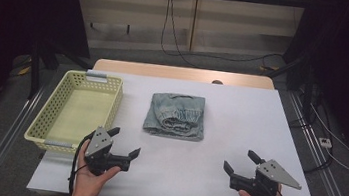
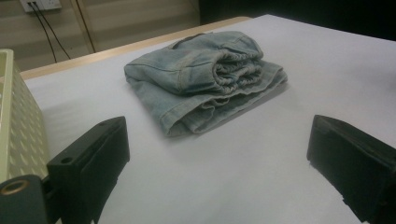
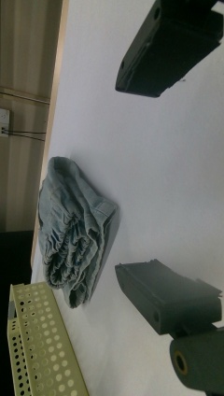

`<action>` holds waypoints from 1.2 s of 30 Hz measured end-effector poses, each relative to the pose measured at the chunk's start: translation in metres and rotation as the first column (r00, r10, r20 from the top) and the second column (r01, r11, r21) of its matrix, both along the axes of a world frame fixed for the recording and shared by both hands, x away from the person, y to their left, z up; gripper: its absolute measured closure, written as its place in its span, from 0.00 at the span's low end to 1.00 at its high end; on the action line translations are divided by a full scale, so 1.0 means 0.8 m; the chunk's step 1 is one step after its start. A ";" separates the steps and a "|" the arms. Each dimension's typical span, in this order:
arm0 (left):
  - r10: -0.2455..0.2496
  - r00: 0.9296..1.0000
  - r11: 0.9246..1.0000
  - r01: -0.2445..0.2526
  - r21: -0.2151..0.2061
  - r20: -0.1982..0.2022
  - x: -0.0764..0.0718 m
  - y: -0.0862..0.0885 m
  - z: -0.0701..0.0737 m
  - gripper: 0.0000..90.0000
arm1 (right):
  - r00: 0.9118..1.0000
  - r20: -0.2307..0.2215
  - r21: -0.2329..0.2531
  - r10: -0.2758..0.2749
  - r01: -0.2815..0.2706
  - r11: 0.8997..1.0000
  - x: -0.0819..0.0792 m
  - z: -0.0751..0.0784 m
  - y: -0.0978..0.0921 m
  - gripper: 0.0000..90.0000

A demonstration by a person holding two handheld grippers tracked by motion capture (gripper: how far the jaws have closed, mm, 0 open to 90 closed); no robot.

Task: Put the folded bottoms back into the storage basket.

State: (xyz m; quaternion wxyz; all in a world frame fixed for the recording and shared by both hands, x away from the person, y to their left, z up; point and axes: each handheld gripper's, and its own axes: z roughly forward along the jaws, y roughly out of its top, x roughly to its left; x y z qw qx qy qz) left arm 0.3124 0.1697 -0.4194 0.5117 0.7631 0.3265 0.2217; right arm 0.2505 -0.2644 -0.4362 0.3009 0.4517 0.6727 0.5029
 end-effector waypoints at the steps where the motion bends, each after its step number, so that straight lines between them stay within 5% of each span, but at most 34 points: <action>1: 0.000 1.000 1.000 0.000 0.000 -0.003 0.000 0.000 0.000 0.07 | 1.000 -0.005 0.000 -0.002 0.002 1.000 0.000 0.000 0.000 0.12; 19: -0.040 0.997 0.999 0.041 0.020 -0.065 0.009 -0.008 0.001 0.06 | 1.000 -0.012 0.004 0.001 -0.001 1.000 0.000 -0.001 -0.002 0.12; 36: -0.053 0.996 0.998 0.055 0.033 -0.073 0.032 -0.026 0.009 0.05 | 1.000 -0.027 0.000 -0.001 0.001 1.000 0.002 -0.002 0.000 0.12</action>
